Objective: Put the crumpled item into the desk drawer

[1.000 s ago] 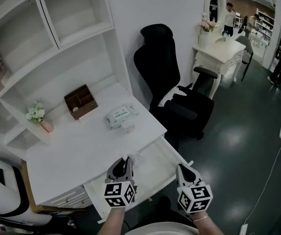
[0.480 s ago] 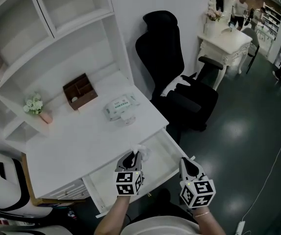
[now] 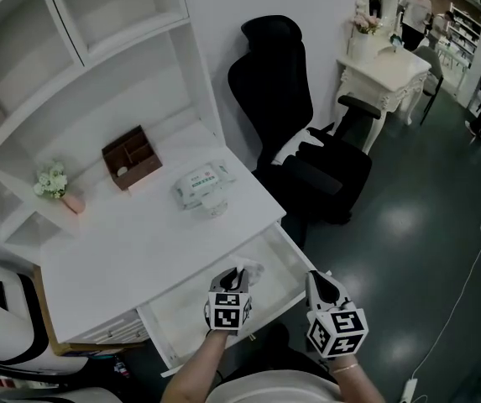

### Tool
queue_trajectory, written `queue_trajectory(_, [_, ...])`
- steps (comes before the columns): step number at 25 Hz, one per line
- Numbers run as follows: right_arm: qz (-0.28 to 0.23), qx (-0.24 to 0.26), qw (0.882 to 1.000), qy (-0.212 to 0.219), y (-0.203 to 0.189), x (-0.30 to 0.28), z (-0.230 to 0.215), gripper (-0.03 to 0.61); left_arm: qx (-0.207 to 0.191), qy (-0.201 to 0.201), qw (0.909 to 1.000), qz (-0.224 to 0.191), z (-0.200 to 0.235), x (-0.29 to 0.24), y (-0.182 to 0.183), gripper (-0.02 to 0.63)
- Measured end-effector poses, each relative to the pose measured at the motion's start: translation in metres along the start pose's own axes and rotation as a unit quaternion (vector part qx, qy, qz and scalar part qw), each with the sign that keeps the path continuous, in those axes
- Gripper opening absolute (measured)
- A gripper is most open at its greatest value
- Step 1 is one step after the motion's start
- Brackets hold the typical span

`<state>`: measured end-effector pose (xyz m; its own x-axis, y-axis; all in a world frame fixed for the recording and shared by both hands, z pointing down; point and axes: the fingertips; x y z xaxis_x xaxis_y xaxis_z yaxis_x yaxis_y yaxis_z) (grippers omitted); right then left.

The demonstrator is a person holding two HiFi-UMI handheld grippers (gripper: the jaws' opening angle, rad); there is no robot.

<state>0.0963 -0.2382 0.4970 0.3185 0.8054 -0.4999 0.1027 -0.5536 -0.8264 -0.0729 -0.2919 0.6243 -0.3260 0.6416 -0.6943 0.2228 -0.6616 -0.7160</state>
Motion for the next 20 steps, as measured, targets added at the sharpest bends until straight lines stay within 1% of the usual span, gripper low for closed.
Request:
queue_trajectory(5, [0.004, -0.002, 1.0, -0.003, -0.003, 0.001, -0.002, 0.002, -0.009, 0.003, 0.9986, 0.053, 0.002, -0.023, -0.03, 0.046])
queue_trajectory(10, [0.005, -0.004, 1.0, -0.007, -0.005, 0.004, -0.004, 0.002, -0.008, 0.012, 0.9939, 0.11, 0.008, -0.038, -0.062, 0.046])
queue_trajectory(14, [0.007, -0.004, 1.0, -0.008, -0.008, 0.007, -0.005, 0.002, 0.003, 0.016, 0.9906, 0.136, 0.011, -0.044, -0.076, 0.046])
queue_trajectory(20, [0.011, -0.002, 1.0, -0.007, -0.012, 0.01, -0.005, 0.002, 0.008, 0.022, 0.9839, 0.177, 0.016, -0.053, -0.094, 0.046])
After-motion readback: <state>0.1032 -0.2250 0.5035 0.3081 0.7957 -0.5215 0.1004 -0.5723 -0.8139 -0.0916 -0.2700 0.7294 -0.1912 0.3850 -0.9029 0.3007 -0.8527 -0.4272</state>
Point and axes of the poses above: the fingertips, and each gripper's own axes: x backward along the fingers, z to its left, y out of its top, and after that the axes turned 8 degrees about z, right-handed
